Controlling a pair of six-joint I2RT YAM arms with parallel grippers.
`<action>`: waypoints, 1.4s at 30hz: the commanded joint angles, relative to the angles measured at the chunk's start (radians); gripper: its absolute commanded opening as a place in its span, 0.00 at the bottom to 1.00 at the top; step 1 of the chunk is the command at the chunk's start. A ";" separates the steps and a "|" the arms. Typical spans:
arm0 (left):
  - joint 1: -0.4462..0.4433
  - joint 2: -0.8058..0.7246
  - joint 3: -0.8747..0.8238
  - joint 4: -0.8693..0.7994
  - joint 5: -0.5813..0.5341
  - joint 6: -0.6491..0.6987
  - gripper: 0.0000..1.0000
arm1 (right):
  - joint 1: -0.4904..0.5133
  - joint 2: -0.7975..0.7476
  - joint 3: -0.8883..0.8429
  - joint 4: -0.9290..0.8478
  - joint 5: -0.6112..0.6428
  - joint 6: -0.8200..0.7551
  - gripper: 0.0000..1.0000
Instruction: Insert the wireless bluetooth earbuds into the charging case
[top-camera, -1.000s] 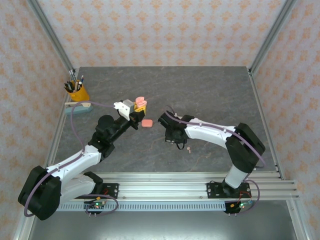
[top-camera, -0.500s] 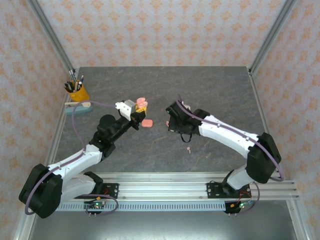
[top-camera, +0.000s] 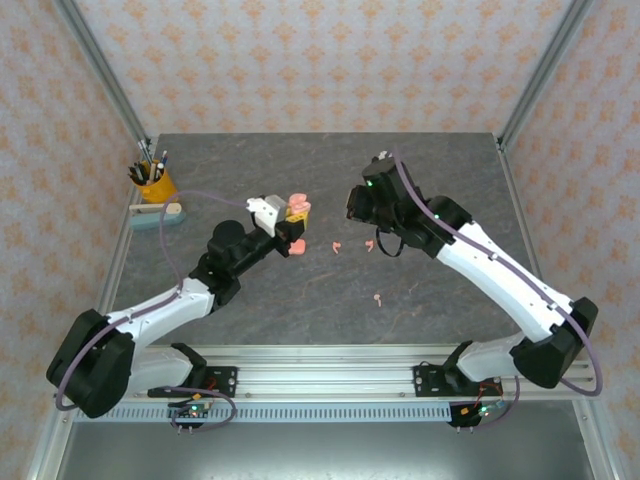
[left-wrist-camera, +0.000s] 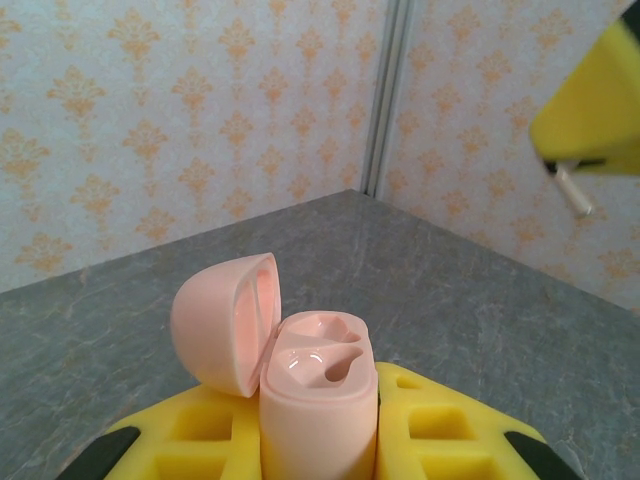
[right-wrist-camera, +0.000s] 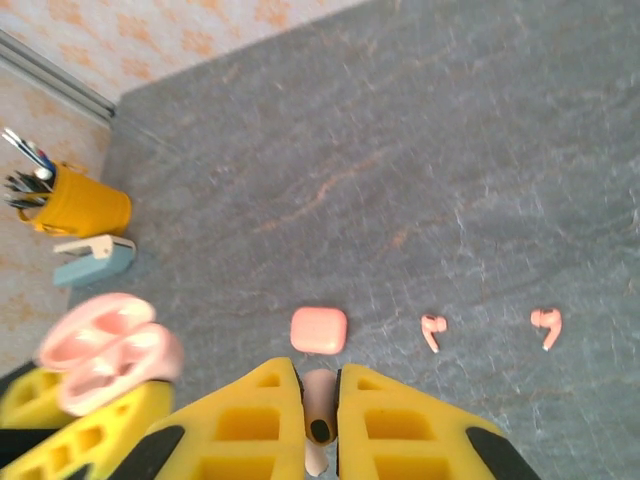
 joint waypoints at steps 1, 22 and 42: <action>-0.020 0.031 0.062 0.012 0.016 0.023 0.00 | -0.004 -0.034 0.045 0.049 0.037 -0.068 0.12; -0.125 0.156 0.248 0.122 -0.022 0.128 0.00 | -0.004 -0.136 -0.104 0.493 -0.086 -0.179 0.12; -0.125 0.178 0.405 0.141 -0.025 0.254 0.00 | -0.004 -0.186 -0.152 0.678 -0.080 -0.232 0.12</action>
